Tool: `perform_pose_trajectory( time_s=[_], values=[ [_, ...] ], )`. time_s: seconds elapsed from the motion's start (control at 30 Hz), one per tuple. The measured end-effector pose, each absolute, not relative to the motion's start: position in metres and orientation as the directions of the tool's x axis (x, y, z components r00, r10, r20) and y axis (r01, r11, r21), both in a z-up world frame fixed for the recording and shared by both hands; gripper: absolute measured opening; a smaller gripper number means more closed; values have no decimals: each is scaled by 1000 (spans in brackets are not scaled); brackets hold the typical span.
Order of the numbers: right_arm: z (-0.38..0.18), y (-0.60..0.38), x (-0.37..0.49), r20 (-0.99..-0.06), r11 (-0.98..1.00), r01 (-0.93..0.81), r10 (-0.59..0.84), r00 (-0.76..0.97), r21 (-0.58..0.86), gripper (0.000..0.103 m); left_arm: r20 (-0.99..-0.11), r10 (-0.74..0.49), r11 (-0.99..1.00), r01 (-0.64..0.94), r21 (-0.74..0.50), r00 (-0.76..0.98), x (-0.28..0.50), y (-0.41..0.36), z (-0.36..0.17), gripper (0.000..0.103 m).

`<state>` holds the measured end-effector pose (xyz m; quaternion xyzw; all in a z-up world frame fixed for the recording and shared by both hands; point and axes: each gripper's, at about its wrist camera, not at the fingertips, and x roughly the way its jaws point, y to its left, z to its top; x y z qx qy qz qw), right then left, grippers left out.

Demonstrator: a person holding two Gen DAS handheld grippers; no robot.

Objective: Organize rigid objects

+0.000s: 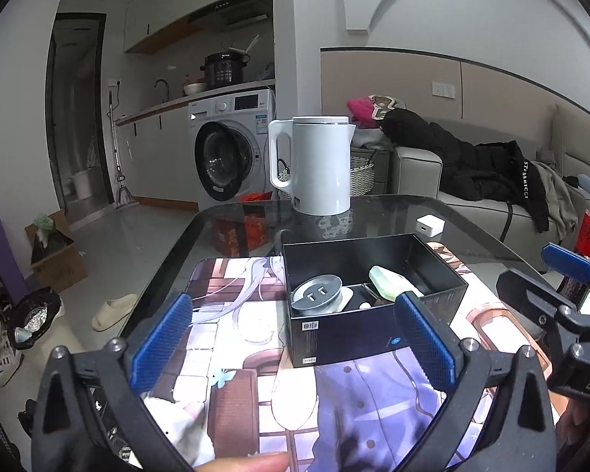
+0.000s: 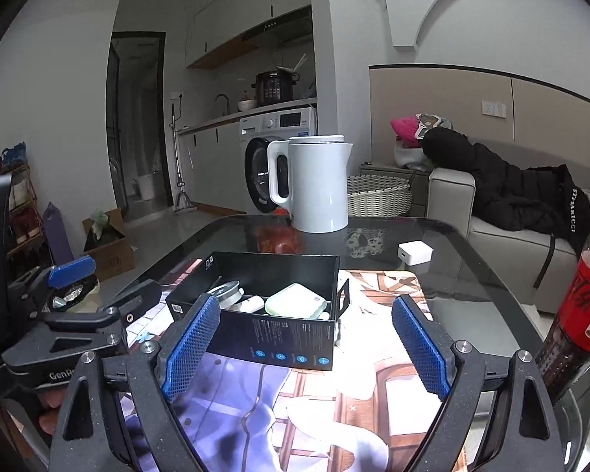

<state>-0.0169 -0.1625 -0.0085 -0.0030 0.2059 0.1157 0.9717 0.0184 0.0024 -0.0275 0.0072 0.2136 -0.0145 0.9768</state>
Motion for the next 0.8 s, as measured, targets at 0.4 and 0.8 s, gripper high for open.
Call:
perform_pose_trajectory(
  time_s=[0.4,0.8],
  values=[
    [-10,-159,-18,-394,971,-236,227,891,27,91,-406,-12,1000,20,16,914,13,3,-24,103],
    [-12,-157,-17,-393,969,-244,234,889,26,91,-407,-14,1000,21,14,913,13,1,-22,103]
  ],
)
